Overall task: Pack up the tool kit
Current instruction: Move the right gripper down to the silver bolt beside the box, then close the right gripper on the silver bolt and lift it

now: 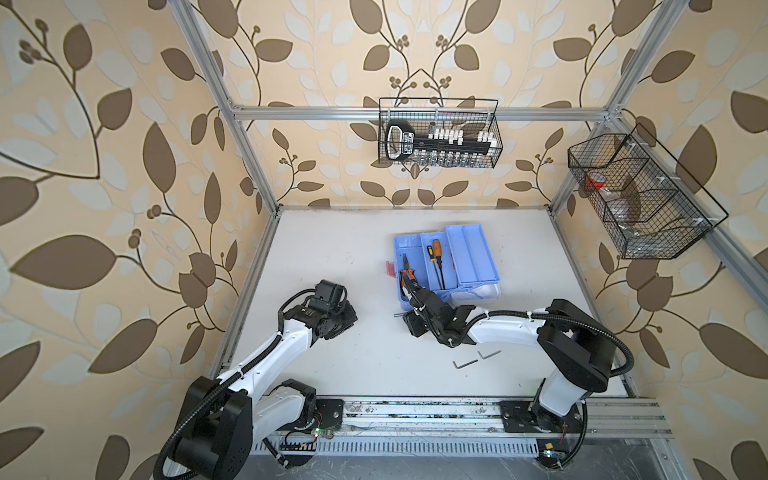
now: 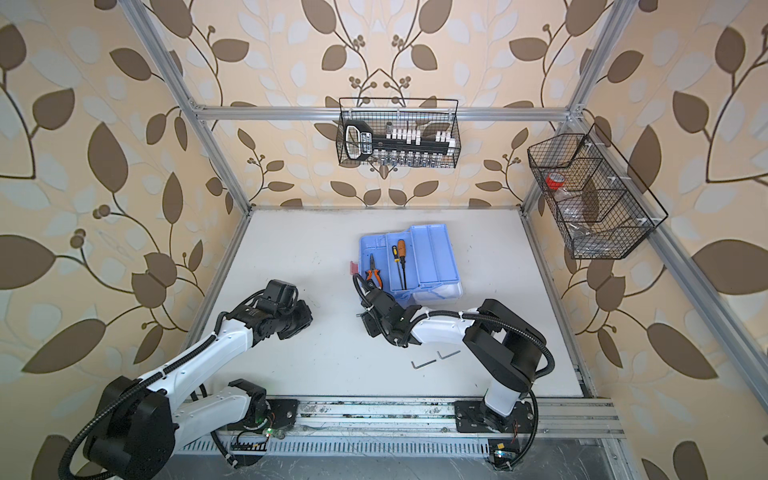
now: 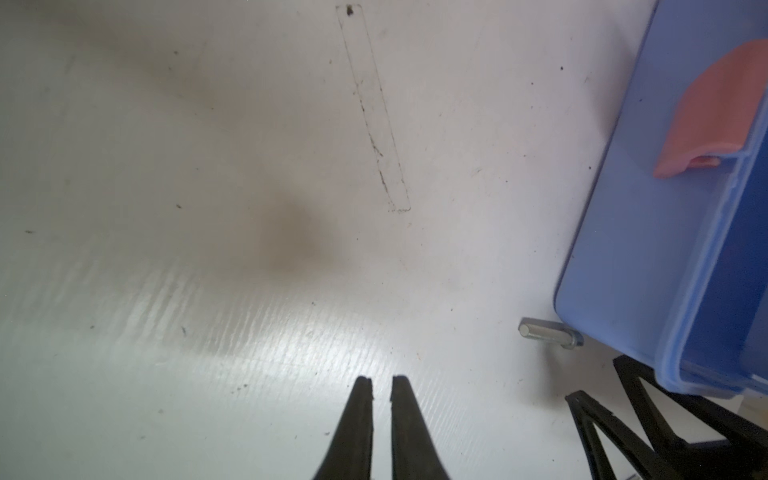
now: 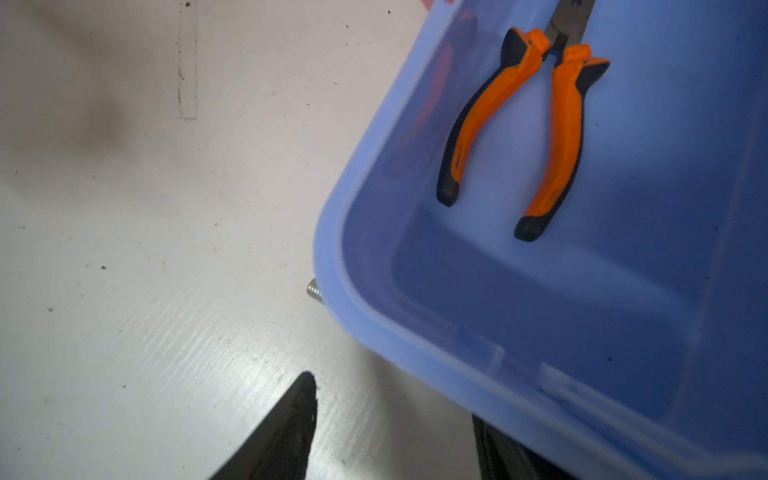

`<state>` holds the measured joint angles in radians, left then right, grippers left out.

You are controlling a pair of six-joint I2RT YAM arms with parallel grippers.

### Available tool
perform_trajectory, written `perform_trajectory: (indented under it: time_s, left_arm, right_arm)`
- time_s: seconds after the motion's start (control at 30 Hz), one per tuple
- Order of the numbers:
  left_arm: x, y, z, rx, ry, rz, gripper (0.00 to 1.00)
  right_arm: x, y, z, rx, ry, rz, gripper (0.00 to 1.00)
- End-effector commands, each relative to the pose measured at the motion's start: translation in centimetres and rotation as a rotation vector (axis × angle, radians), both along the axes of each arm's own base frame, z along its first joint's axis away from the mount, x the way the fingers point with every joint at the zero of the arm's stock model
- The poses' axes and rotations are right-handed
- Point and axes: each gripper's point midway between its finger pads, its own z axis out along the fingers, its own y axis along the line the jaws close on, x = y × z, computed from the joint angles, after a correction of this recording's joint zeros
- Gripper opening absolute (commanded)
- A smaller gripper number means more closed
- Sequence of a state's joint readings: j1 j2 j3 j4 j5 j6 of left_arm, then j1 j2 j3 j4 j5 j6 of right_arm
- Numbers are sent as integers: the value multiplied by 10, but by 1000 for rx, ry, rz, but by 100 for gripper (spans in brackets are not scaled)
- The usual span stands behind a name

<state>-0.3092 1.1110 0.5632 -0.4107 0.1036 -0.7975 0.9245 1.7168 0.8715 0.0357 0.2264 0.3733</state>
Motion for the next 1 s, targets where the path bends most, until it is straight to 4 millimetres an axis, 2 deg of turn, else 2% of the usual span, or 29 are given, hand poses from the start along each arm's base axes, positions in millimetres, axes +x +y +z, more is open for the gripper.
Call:
perform_trajectory:
  time_s: [0.0,0.3,0.4,0.57,0.8,0.97]
  left_arm:
    - [14,-15,2,-55,-25,-19,10]
    - [43,-56,-5,-58,-22,-80,3]
    - [50,-63,-10,-50,-21,-78,2]
    - [60,-72,-25,-46,11,-88,2]
    - [67,-80,-33,-56,22,-95,1]
    - [70,-84,-35,-65,23,-102,1]
  right_arm:
    - [4,11,-3,83,25,-22,61]
    - [18,9,-19,159,103,-66,62]
    - [25,5,-20,161,105,-83,62]
    - [28,12,-21,170,117,-53,62]
    - [14,32,-31,175,160,31,60]
    - [2,38,-38,168,181,52,59]
